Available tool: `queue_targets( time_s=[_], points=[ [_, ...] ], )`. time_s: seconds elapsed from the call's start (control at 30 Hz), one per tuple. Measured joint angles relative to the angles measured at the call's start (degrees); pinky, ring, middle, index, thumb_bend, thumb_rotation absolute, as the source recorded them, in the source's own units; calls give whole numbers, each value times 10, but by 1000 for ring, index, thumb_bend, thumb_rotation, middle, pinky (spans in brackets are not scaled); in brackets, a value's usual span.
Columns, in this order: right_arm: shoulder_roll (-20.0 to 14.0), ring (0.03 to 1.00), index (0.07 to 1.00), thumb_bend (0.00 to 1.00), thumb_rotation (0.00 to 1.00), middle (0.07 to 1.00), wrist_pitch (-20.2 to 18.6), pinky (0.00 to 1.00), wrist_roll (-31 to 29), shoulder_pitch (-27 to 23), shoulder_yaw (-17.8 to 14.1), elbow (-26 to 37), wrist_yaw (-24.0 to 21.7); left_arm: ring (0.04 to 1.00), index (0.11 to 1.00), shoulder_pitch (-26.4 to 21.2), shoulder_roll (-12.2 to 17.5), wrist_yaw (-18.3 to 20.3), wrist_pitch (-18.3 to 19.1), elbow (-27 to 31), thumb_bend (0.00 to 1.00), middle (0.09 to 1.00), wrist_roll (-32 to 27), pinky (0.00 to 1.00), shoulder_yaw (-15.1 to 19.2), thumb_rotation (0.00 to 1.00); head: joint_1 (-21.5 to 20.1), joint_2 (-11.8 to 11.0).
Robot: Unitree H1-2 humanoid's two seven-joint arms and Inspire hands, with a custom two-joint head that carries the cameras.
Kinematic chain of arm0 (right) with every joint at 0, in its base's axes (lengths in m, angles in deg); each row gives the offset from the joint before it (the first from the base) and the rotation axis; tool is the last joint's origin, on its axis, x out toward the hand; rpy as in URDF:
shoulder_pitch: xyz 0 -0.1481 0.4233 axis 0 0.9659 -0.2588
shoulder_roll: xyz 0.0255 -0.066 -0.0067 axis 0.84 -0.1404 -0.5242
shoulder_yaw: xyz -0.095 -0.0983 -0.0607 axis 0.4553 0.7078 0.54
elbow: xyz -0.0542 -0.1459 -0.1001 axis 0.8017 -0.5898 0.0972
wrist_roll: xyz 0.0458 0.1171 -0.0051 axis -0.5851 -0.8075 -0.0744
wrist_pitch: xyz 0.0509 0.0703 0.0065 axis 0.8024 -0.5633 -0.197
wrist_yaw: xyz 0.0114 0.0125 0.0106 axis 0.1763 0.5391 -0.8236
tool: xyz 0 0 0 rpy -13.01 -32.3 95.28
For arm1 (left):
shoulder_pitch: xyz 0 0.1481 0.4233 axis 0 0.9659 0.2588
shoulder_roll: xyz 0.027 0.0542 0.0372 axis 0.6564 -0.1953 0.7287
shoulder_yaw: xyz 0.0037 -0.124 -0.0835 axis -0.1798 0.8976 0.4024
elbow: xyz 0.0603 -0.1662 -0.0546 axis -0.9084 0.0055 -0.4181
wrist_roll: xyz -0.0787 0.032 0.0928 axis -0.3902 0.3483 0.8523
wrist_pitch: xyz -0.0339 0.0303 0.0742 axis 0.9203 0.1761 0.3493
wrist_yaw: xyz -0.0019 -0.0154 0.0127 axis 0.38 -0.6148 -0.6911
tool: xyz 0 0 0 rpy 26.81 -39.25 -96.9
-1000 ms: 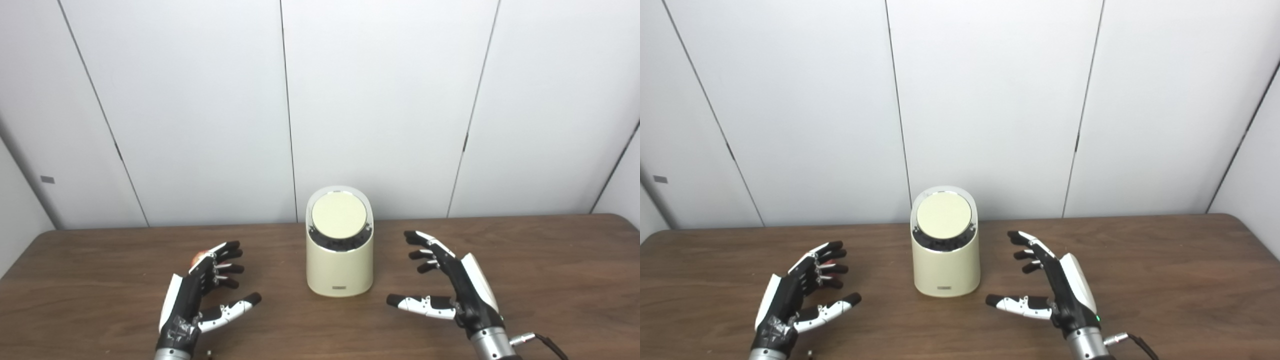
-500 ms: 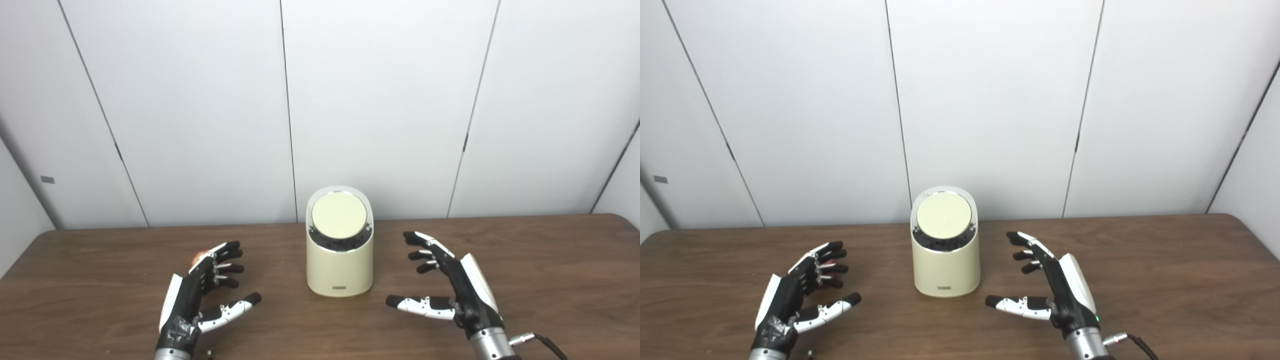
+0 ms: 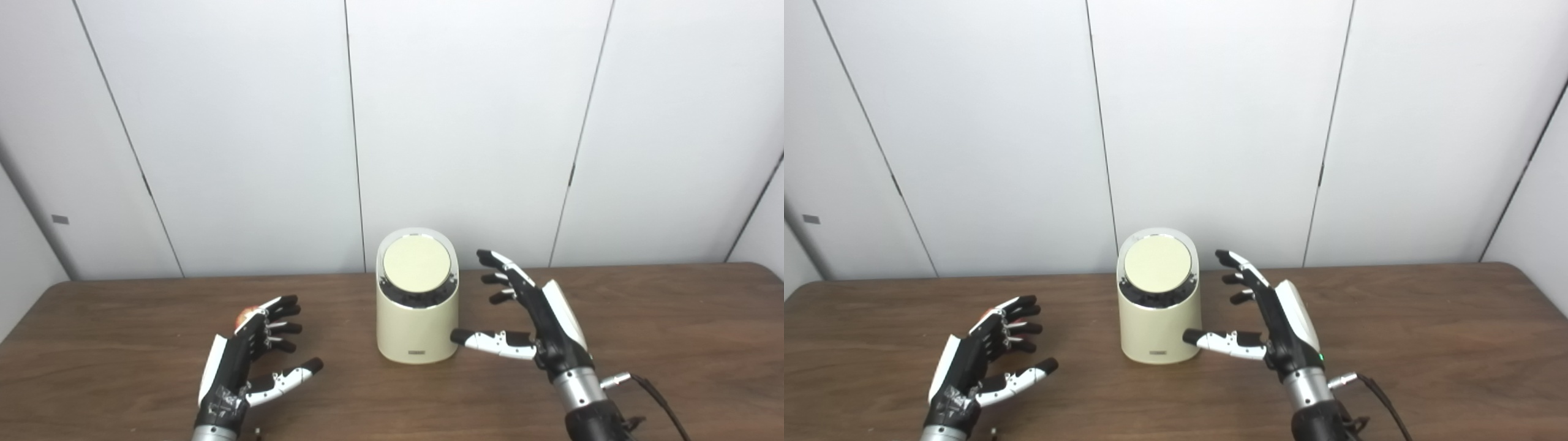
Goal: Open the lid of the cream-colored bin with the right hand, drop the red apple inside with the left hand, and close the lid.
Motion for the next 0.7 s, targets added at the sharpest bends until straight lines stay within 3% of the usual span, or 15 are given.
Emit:
queue_targets(
  time_s=[0.2, 0.47, 0.7],
  points=[
    [-3, 815, 882, 763, 393, 860, -55, 678, 17, -52, 6, 20, -22, 684, 810, -2, 0, -4, 0, -2, 702, 786, 4, 564, 0, 0, 0, -2],
    [-19, 800, 881, 761, 420, 864, -100, 642, 56, -115, 20, 18, -41, 693, 816, -8, -1, -7, -2, -11, 700, 791, 2, 573, -4, 0, 1, -5],
    [-41, 772, 880, 751, 433, 854, -138, 609, 102, -168, 49, 7, -72, 687, 809, -8, -3, -10, -1, -12, 691, 780, 5, 567, -7, 0, 4, -4]
  ],
)
